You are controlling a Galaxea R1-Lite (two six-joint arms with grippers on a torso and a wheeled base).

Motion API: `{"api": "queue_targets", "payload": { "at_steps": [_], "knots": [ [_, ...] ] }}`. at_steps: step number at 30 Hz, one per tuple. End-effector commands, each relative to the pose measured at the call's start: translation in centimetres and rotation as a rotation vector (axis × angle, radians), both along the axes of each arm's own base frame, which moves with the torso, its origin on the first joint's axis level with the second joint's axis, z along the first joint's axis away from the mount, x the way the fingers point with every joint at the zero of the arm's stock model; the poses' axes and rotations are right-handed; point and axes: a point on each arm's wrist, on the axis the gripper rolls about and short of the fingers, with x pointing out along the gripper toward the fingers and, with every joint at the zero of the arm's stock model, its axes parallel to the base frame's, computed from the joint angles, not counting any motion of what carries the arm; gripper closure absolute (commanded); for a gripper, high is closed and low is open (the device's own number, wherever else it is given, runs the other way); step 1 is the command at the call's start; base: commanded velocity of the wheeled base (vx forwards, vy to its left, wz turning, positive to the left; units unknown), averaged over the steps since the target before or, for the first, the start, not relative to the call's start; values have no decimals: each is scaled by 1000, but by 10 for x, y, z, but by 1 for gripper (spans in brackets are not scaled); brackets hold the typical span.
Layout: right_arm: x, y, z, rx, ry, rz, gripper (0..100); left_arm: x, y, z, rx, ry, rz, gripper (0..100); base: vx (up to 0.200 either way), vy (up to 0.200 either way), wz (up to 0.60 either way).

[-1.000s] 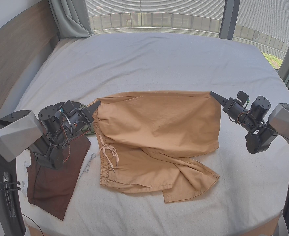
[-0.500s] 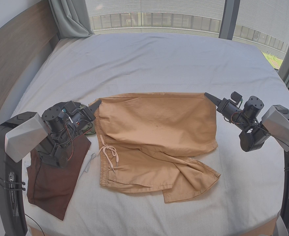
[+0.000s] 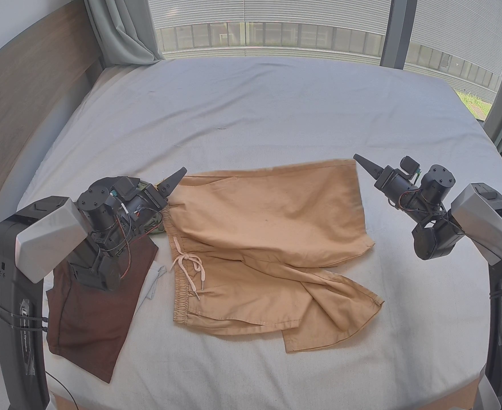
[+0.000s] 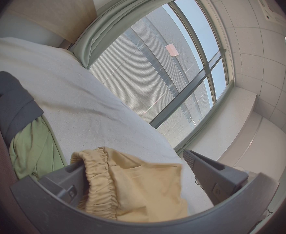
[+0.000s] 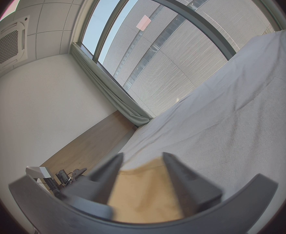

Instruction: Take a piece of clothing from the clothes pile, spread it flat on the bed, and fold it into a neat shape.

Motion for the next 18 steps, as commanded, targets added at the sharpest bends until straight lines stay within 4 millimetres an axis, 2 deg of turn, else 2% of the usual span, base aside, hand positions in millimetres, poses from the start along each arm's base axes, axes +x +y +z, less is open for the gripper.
{"api": "queue_targets", "payload": {
  "at_steps": [1, 4, 9, 17, 18],
  "knots": [
    [-3, 1, -6, -1, 30, -3, 0, -2, -1, -2, -14, 21, -7, 0, 0, 0, 0],
    [-10, 2, -8, -4, 50, 0, 0, -3, -1, -3, -13, 27, -6, 0, 0, 0, 0],
    [-36, 9, 4, -7, 66, 19, 0, -10, 0, 2, -11, 38, -8, 0, 0, 0, 0],
    [-67, 11, 7, -21, 92, 25, 0, -29, 4, 4, 4, 82, -3, 0, 0, 0, 0],
    [-77, 11, 6, -38, 105, 23, 0, -38, 6, 6, 11, 99, 2, 0, 0, 0, 0]
  ]
}}
